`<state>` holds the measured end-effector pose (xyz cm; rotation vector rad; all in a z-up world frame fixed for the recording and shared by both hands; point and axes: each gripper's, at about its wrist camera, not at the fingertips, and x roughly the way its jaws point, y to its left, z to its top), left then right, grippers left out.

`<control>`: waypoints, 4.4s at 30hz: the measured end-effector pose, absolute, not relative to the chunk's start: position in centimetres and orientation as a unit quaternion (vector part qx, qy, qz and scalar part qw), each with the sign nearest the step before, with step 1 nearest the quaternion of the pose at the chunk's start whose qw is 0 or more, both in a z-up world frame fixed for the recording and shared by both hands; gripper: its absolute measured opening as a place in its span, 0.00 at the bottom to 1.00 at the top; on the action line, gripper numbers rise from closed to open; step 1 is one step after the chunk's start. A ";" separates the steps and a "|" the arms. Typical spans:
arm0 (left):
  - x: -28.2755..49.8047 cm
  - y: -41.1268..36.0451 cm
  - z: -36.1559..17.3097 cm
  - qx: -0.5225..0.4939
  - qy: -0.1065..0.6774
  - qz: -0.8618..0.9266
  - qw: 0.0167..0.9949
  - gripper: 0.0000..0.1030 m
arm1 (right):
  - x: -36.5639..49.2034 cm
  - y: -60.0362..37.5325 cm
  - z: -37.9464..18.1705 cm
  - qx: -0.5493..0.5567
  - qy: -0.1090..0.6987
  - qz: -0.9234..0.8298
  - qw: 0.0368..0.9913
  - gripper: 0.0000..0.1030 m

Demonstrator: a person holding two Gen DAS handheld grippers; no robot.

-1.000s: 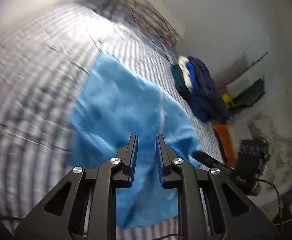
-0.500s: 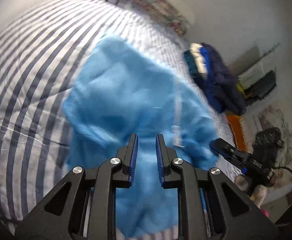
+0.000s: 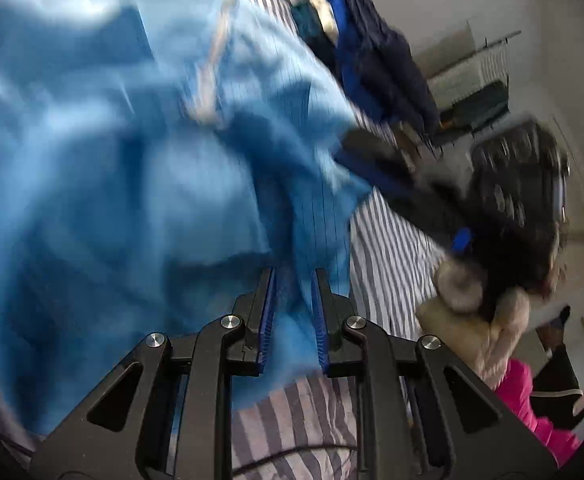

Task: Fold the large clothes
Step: 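Lower the folded jacket onto the bed and open both grippers, then grasp the folded jacket edge with the left gripper while the right gripper grasps it too, then lift the folded jacket with both grippers and carry it toward the navy clothes stack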

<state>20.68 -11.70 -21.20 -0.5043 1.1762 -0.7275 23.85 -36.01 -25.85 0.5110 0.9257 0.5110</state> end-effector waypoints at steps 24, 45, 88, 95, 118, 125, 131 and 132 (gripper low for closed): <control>35.9 -5.2 -11.8 -0.071 0.433 -0.194 0.877 0.15 | 34.8 -35.2 -19.3 0.088 0.393 0.215 0.890 0.30; 33.5 3.7 -17.0 -0.145 0.454 -0.144 0.867 0.06 | 33.5 -36.9 -24.2 0.076 0.439 0.215 0.869 0.30; 33.2 3.5 -16.9 -0.171 0.481 -0.172 0.843 0.15 | 27.3 -38.6 -25.3 0.117 0.445 0.239 0.855 0.25; 27.7 4.0 -20.1 -0.140 0.505 -0.164 0.836 0.15 | 23.7 -39.6 -29.0 0.081 0.498 0.220 0.835 0.21; 32.7 10.0 -21.5 -0.370 0.510 -0.202 0.750 0.66 | 29.5 -44.8 -28.9 0.284 0.460 0.230 0.809 0.65; 34.8 8.3 -22.8 -0.364 0.524 -0.223 0.737 0.35 | 31.8 -43.5 -31.0 0.335 0.459 0.261 0.780 0.47; 35.2 5.5 -21.8 -0.306 0.522 -0.210 0.768 0.13 | 33.4 -38.9 -30.1 0.268 0.479 0.250 0.798 0.26; 34.8 5.1 -21.1 -0.293 0.515 -0.208 0.779 0.08 | 33.3 -38.3 -29.5 0.246 0.480 0.240 0.807 0.22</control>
